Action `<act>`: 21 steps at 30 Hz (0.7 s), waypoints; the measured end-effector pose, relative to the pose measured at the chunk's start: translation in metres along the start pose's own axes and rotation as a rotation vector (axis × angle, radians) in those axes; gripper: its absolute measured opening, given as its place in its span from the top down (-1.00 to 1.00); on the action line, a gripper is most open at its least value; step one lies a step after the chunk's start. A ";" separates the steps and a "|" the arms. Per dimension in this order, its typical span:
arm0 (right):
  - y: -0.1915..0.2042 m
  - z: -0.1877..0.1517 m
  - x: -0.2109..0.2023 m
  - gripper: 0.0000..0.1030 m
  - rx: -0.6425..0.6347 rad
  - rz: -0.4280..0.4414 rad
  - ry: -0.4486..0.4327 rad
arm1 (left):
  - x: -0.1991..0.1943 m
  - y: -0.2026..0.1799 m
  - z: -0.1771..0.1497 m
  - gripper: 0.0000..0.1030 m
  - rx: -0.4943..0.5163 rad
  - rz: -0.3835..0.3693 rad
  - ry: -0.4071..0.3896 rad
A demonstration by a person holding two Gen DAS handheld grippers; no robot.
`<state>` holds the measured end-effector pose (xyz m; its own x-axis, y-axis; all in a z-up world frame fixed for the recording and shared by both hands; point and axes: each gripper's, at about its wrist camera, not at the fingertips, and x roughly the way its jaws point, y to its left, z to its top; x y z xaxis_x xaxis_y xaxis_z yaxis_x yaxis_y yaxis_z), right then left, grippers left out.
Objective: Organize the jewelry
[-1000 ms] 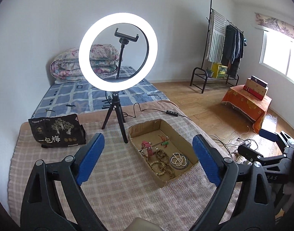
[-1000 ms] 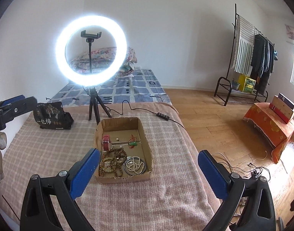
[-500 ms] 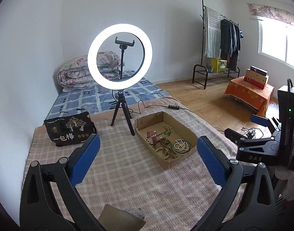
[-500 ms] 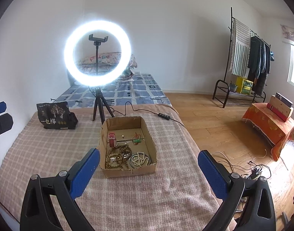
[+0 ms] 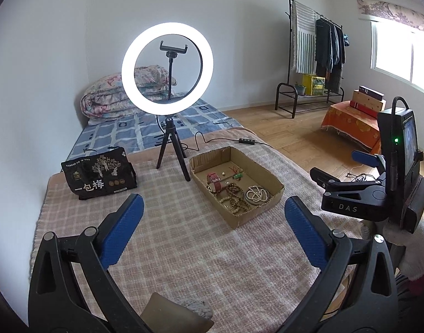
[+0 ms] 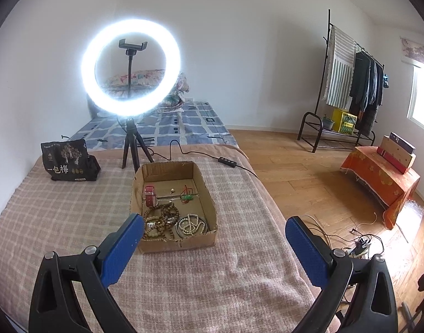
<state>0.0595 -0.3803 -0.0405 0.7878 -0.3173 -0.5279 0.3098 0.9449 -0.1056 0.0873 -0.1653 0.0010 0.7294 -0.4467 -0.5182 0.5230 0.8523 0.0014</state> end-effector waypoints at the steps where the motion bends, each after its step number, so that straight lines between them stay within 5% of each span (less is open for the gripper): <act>1: 0.001 0.000 0.000 -0.99 -0.003 0.002 0.001 | 0.000 -0.001 0.000 -1.00 0.002 -0.001 0.001; 21: 0.003 0.002 0.002 -0.99 0.001 0.014 0.003 | -0.003 -0.004 0.004 -1.00 -0.006 -0.013 -0.003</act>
<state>0.0627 -0.3783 -0.0401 0.7903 -0.3042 -0.5318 0.2996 0.9491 -0.0975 0.0843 -0.1684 0.0058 0.7237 -0.4590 -0.5154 0.5300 0.8479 -0.0110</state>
